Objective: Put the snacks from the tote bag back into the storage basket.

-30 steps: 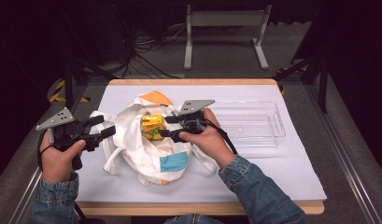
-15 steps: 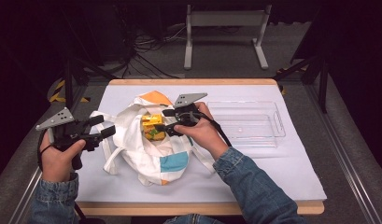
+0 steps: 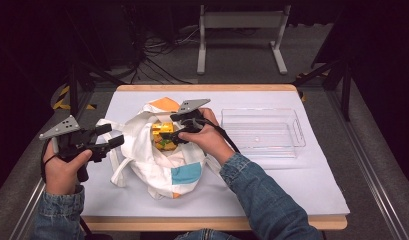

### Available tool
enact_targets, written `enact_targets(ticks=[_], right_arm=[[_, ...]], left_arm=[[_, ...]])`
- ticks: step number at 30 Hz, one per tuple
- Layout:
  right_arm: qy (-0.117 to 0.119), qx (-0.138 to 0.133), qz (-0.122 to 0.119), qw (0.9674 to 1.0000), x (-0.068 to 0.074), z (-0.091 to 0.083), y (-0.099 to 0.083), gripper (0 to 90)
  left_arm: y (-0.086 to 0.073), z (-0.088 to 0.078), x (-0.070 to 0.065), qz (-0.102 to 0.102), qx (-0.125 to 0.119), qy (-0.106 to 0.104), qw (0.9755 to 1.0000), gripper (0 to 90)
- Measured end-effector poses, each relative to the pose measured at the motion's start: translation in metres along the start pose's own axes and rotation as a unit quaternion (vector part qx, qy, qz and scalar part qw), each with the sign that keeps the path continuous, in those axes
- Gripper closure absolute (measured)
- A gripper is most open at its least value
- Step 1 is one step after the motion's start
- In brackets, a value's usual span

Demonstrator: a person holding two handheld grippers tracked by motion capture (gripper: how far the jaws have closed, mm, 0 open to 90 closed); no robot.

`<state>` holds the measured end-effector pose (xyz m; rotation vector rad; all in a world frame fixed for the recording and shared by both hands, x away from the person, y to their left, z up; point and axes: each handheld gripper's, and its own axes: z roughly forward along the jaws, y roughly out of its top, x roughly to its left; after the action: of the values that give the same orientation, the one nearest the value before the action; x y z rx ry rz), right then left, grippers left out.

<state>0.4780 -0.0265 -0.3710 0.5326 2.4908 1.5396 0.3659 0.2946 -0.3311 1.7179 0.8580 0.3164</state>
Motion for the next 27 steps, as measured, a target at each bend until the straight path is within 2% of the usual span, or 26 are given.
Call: enact_targets(ticks=[6, 12, 15, 21, 27], right_arm=[[-0.001, 0.008, -0.002, 1.0000, -0.002, 0.013, -0.003, 20.6], [-0.006, 0.031, -0.018, 0.9994, -0.002, 0.029, -0.011, 20.7], [-0.002, 0.029, -0.015, 0.9994, -0.003, 0.034, -0.012, 21.2], [0.006, 0.030, -0.020, 0.9993, -0.002, 0.039, -0.013, 22.0], [0.003, 0.028, -0.020, 0.9994, -0.002, 0.037, -0.013, 26.7]], left_arm=[[0.000, -0.001, 0.001, 0.001, -0.002, 0.000, 1.0000, 26.6], [-0.001, 0.000, 0.000, -0.001, -0.001, -0.001, 1.0000, 26.6], [-0.001, 0.000, 0.001, 0.000, -0.001, -0.001, 1.0000, 26.5], [-0.002, -0.002, 0.001, -0.002, -0.003, 0.001, 1.0000, 26.4], [-0.002, 0.000, 0.002, -0.002, -0.002, -0.002, 1.0000, 26.3]])
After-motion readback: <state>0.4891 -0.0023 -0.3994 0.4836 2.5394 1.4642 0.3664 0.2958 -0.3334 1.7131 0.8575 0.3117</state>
